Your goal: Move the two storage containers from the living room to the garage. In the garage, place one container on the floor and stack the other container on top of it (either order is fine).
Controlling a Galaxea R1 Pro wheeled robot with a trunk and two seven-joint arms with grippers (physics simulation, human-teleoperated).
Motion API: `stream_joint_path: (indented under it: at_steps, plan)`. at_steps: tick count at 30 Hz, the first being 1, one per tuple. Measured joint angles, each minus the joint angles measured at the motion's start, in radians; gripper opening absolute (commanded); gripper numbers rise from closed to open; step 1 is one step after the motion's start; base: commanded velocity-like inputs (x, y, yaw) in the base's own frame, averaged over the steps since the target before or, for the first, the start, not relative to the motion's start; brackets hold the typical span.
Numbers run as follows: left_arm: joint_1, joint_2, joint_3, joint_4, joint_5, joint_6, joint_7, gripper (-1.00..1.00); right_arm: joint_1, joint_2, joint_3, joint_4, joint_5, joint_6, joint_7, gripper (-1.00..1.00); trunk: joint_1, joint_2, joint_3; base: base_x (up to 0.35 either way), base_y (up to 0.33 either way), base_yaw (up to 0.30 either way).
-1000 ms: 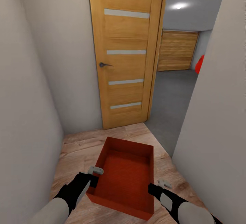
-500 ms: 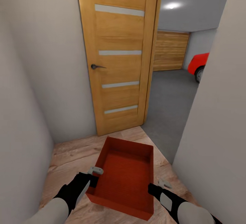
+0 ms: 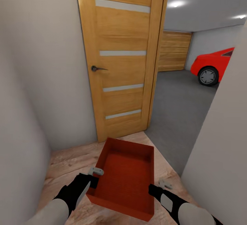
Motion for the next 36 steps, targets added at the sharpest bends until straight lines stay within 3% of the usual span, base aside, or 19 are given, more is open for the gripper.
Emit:
stream_joint_path:
  at_steps: [16, 36]
  plan:
    - [0.0, 0.0, 0.0, 0.0, 0.0, 0.0, 0.0, -1.0, 0.0, 0.0, 0.0, 0.0, 0.0, 0.0, 0.0, -1.0, 0.0, 0.0, 0.0, 0.342, 0.086, -0.005]
    - [0.0, 0.0, -0.001, 0.0, 0.001, -0.001, 0.0, -1.0, 0.0, 0.0, 0.001, 0.0, -0.001, -0.001, 0.0, -1.0, 0.0, 0.0, 0.007, 0.296, 0.043, -0.195]
